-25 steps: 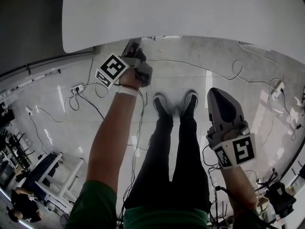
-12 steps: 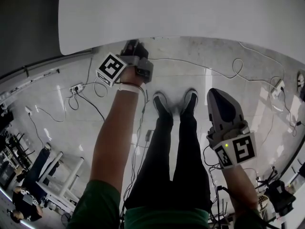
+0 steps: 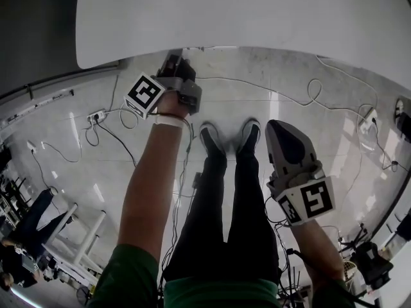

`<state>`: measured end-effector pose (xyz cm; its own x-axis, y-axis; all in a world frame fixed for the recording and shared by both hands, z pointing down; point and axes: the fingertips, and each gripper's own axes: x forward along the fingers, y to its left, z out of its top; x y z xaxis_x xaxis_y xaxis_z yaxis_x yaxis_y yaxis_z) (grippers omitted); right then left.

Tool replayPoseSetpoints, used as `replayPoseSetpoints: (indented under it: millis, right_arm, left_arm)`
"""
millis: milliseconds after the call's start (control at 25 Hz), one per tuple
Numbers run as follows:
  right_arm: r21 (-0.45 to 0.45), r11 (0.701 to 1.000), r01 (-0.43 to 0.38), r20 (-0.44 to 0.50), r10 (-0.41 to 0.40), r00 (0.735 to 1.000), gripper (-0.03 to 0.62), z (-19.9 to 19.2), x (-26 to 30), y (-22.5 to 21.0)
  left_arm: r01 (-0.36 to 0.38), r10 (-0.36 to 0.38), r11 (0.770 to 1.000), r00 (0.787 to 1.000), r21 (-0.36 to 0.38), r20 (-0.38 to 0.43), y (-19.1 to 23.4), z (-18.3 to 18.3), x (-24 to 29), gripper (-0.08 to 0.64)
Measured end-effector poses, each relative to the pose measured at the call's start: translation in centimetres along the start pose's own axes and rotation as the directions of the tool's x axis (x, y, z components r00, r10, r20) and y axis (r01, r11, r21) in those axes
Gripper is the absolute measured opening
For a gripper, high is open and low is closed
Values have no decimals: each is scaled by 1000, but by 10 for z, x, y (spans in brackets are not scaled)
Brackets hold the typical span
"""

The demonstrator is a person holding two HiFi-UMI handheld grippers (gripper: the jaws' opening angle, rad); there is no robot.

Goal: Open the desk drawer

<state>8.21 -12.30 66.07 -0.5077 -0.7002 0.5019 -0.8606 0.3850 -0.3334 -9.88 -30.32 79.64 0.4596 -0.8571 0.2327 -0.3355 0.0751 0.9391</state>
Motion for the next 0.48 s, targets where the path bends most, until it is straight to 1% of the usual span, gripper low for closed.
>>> replayPoseSetpoints:
  millis: [120, 360, 480]
  right_arm:
    - [4, 1000, 1, -1, -1, 1000, 2, 1, -1, 0]
    - [3, 1000, -3, -6, 3, 1000, 2, 3, 3, 0]
    - [-1, 1000, -5, -15, 5, 1000, 2, 7, 12, -4]
  left_arm:
    - [4, -4, 1000, 1000, -16, -3, 0, -5, -5, 45]
    - [-11, 10, 1000, 1000, -24, -12, 6, -12, -18, 44]
    - [-8, 7, 999, 1000, -45, -12, 9, -14, -16, 43]
